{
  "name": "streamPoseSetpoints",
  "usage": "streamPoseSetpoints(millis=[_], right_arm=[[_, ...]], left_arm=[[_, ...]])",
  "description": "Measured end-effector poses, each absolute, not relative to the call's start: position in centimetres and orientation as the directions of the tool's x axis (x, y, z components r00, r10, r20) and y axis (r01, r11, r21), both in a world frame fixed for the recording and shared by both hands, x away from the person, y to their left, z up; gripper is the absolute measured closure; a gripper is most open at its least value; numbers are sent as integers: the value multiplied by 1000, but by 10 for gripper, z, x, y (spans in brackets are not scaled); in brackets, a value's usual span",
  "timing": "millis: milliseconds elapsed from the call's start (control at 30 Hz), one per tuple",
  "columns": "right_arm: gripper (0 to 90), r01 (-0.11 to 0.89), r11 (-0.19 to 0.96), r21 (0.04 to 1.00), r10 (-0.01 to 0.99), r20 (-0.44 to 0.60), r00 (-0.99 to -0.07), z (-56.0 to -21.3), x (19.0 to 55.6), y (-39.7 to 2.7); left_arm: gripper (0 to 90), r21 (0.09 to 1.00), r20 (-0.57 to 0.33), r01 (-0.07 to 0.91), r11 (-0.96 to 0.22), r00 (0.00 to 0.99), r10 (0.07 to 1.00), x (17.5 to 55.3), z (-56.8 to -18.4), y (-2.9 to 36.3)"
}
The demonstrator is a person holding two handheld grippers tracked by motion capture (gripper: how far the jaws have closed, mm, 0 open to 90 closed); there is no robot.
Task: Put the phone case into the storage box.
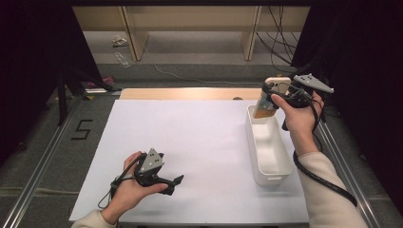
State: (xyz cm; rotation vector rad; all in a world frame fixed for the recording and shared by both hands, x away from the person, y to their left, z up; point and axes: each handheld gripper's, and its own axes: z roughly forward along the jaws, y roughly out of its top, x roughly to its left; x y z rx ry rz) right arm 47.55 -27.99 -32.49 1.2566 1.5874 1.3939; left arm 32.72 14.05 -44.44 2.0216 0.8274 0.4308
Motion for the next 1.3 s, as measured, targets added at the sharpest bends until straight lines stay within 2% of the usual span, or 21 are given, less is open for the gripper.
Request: streamPoseSetpoints(millis=[1300], right_arm=[[130,258,-19,966,955,94,-283,-333,496,-273]], left_arm=[[0,836,-13,389,-387,718,696,327,-444,141]])
